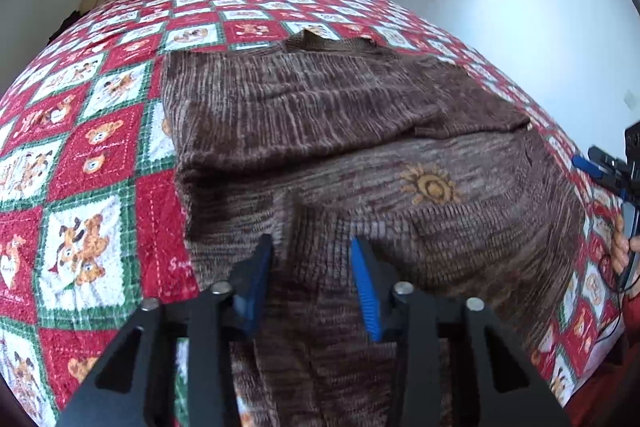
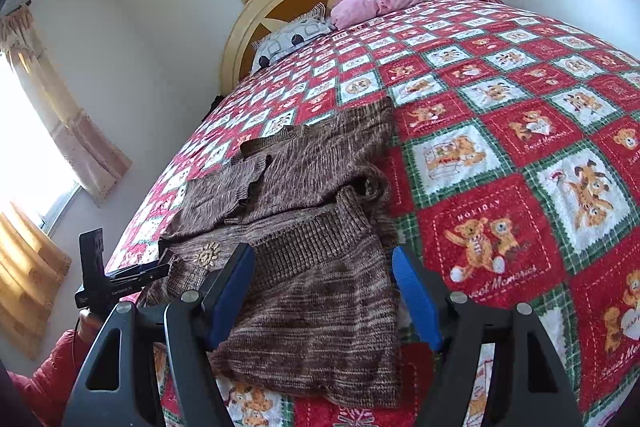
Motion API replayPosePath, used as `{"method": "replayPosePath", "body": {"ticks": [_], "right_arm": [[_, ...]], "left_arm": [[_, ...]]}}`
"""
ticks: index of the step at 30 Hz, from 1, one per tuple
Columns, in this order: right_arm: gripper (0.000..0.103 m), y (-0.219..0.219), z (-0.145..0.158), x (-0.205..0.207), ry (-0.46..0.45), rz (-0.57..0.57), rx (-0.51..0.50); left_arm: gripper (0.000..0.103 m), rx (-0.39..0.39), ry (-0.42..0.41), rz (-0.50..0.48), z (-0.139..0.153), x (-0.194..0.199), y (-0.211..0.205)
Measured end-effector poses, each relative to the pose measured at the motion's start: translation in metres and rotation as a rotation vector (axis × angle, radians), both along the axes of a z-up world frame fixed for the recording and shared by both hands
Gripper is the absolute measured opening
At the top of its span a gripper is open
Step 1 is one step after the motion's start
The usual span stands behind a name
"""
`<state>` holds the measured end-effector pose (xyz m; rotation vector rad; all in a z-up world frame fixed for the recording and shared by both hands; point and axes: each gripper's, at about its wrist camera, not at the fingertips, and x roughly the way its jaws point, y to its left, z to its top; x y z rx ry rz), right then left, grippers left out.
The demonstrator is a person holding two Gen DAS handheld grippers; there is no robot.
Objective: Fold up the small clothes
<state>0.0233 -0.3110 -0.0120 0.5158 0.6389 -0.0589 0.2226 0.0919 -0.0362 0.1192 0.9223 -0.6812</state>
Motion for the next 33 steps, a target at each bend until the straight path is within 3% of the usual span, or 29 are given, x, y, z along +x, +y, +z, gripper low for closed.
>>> {"method": "replayPosePath", "body": {"ticks": [4,7,11,16,19,23,24,26,29,33], "right_arm": [[0.072,0.002,0.000,-0.002,0.004,-0.011,-0.014],[0.072,-0.002,-0.001,-0.002,0.015,-0.035,-0.037],[0.072,-0.014,0.006,0.001,0.025,-0.053,-0.100],[0.072,-0.009,0.015,0.023,0.046,0.032,-0.207],[0.072,0.002,0.006,0.054,0.097,0.118,-0.266],[0.051,0.022,-0.017,0.087,0.179,0.194,-0.352],[0.041,0.027,-0.023,0.091,0.197,0.208,-0.373],[0.037,0.036,-0.032,0.097,0.241,0.216,-0.430],[0.009,0.041,-0.031,0.090,0.221,0.215,-0.436],[0.008,0.046,-0.013,0.072,0.172,0.186,-0.467]], "left_arm": [[0.021,-0.027,0.027,0.030,0.000,0.003,0.006],[0.016,-0.064,0.055,0.063,-0.002,0.010,0.008],[0.012,-0.058,0.024,0.081,-0.002,0.003,0.004],[0.012,-0.078,0.025,0.112,-0.003,0.002,0.008],[0.012,-0.075,0.033,0.126,-0.003,0.004,0.007],[0.012,-0.021,0.011,0.115,-0.001,0.001,0.001],[0.012,-0.009,0.010,0.114,0.000,0.002,0.000],[0.012,-0.001,0.016,0.118,-0.001,0.002,-0.001],[0.012,-0.007,0.018,0.133,0.000,0.002,0.001],[0.009,-0.047,0.025,0.185,0.004,-0.002,0.008]]}}
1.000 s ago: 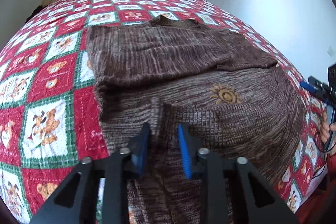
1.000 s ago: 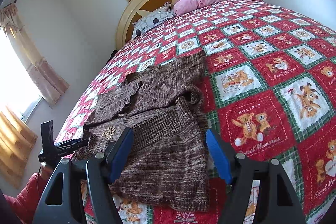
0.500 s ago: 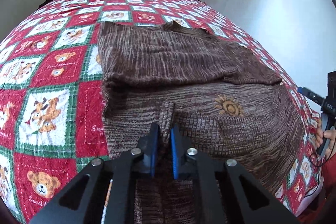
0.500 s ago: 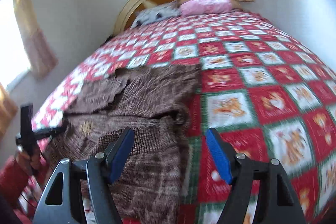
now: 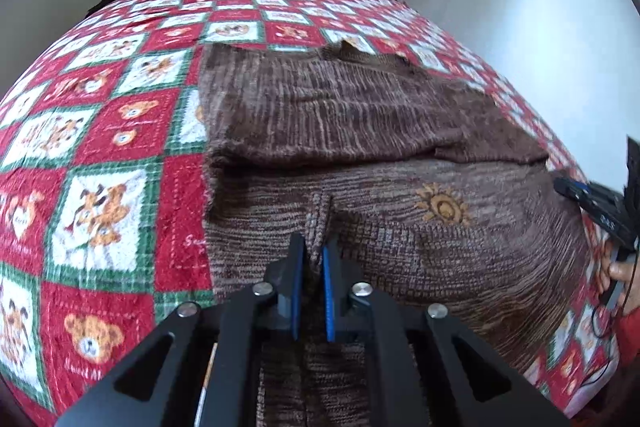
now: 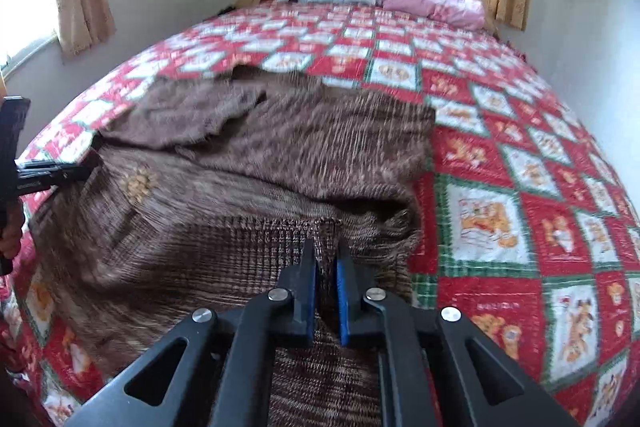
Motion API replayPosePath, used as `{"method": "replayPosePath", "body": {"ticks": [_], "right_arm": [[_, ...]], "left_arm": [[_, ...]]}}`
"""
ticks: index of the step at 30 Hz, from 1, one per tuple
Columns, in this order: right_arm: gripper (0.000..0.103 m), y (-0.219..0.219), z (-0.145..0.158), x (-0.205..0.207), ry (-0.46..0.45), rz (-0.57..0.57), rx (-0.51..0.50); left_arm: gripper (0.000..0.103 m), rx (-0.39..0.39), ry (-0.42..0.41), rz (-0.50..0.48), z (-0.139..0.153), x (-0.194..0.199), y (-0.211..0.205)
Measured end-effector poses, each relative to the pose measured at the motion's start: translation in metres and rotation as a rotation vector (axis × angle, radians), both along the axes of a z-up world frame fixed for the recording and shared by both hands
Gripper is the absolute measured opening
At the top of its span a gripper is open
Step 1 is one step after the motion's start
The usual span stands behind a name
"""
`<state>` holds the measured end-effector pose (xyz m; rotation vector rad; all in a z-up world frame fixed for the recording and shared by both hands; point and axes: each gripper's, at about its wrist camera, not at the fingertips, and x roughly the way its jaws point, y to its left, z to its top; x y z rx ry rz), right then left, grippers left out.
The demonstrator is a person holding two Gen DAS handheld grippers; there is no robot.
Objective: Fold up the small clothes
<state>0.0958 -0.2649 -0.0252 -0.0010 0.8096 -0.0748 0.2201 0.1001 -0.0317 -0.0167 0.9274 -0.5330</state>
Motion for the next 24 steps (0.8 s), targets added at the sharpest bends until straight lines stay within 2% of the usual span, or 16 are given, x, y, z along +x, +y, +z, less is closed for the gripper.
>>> {"method": "replayPosePath", "body": {"ticks": [4,7,11,17,24], "right_arm": [[0.008,0.001,0.031,-0.016,-0.097,-0.022,0.014],[0.008,0.001,0.053,-0.021,-0.157,-0.028,0.027],[0.008,0.014,0.073,-0.023,-0.225,-0.021,-0.036],[0.008,0.027,0.081,-0.021,-0.262,-0.025,-0.115],[0.008,0.024,0.092,-0.007,-0.279,-0.016,-0.105]], "left_arm": [[0.009,-0.085,-0.006,0.044,0.014,-0.006,0.013],[0.009,-0.108,-0.029,0.053,0.024,-0.009,0.016],[0.008,-0.133,-0.065,0.074,0.038,-0.012,0.020],[0.008,-0.148,-0.100,0.110,0.048,-0.008,0.024],[0.008,-0.138,-0.099,0.147,0.056,0.008,0.024]]}}
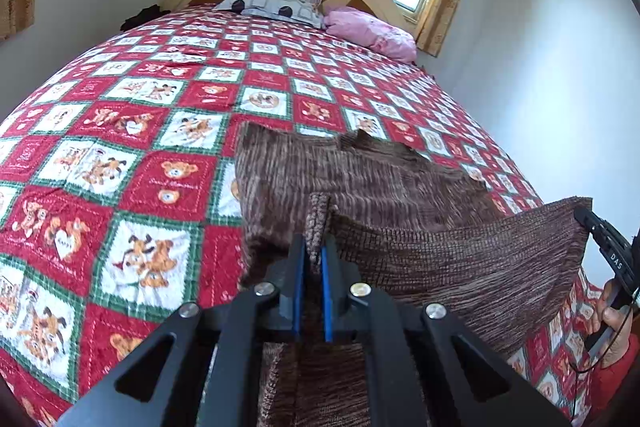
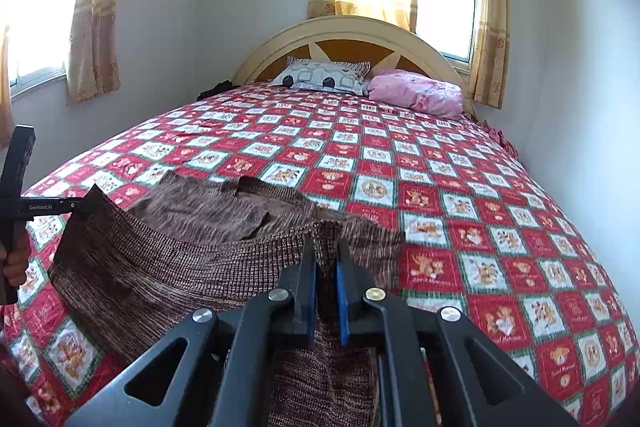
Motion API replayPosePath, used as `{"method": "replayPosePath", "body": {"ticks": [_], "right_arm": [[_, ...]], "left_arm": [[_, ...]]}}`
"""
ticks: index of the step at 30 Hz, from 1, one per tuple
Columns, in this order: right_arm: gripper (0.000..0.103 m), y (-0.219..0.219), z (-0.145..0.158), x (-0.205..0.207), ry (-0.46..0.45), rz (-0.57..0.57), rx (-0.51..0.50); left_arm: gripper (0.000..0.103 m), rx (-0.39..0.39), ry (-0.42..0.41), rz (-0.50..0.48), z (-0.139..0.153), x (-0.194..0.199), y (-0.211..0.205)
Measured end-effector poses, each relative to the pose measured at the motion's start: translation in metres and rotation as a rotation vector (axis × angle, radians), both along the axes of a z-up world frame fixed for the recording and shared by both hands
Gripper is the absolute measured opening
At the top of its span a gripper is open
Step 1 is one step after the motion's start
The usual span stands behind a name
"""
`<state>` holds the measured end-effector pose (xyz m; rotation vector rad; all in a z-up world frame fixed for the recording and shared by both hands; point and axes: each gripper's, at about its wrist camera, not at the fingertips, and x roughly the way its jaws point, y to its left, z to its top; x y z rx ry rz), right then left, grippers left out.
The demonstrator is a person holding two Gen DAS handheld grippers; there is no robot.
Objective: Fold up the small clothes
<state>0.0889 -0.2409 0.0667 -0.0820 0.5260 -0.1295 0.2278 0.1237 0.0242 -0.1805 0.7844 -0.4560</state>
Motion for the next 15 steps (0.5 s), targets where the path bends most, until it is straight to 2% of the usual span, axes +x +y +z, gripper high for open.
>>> {"method": "replayPosePath", "body": {"ticks": [10,15], "right_arm": [[0.008,-0.012,-0.005,0.032,0.014,-0.024,0.018],[0.008,-0.022,-0.004,0.058,0.014,-0.040,0.015]], "left_arm": [[0.008,-0.040,0.018,0.067,0.002,0.028,0.003],[0.006,-0.030,0.024,0.117,0.001,0.053,0.001]]}}
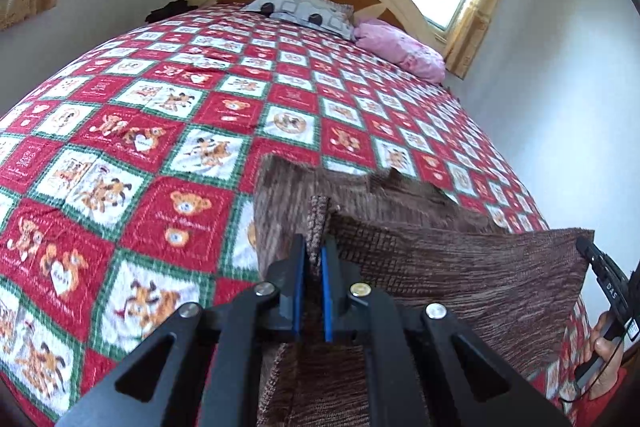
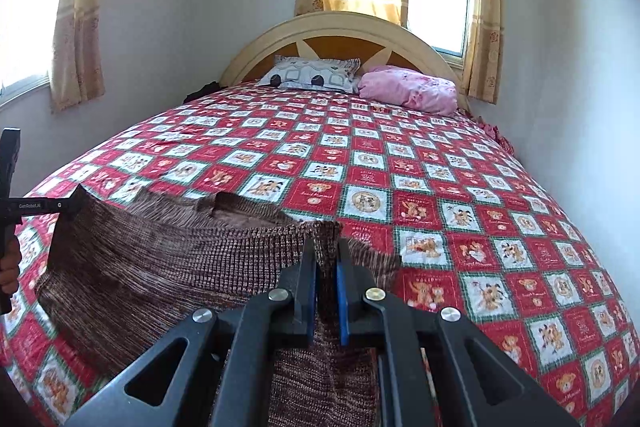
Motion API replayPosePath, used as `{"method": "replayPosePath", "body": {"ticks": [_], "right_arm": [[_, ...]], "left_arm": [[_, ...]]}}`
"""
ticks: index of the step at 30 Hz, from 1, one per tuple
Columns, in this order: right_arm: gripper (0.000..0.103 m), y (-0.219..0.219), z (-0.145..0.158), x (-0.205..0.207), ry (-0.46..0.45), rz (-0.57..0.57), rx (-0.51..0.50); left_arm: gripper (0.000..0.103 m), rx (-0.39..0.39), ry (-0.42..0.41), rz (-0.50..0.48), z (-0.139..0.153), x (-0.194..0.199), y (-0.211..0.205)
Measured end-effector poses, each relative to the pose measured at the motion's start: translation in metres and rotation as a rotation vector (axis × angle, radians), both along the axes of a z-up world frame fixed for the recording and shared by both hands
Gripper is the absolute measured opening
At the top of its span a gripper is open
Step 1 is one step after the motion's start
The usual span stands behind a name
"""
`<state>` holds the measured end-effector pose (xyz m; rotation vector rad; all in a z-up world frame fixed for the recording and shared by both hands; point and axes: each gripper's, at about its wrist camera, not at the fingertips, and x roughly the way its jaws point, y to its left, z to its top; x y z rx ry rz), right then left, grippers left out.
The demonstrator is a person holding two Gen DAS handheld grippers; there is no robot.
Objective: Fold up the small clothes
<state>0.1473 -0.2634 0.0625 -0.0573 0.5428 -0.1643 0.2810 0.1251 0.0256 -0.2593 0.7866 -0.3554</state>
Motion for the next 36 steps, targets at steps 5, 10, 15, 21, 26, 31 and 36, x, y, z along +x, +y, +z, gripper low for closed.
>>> {"method": "replayPosePath", "body": {"ticks": [5,10,15,21,26,31,36], "right_arm": [[0.006,-0.016,-0.005,0.030,0.020,-0.006,0.032],[0.003,-0.028,-0.014,0.053,0.058,-0.024,0.030],[0.004,-0.024,-0.027,0.043,0.075,0.012,0.040],[0.004,-0.029,-0.037,0.035,0.078,0.010,0.085],[0.004,-0.040,-0.041,0.033,0.082,-0.006,0.144],[0.004,-0.043,-0.047,0.032,0.102,-0.013,0.143],[0.005,-0.065,-0.050,0.037,0.120,-0.015,0.278]], "left_arm": [[0.005,-0.002,0.006,0.050,0.001,0.027,0.004],[0.005,0.042,0.029,-0.010,0.000,0.040,-0.005],[0.050,0.049,0.125,-0.180,-0.021,0.042,-0.020],[0.063,0.144,0.170,-0.200,-0.052,0.046,-0.038],[0.041,0.133,0.185,-0.166,-0.059,0.051,-0.036],[0.017,0.192,0.137,-0.164,-0.056,0.044,-0.040],[0.017,0.267,0.087,-0.163,-0.053,0.039,-0.049]]}}
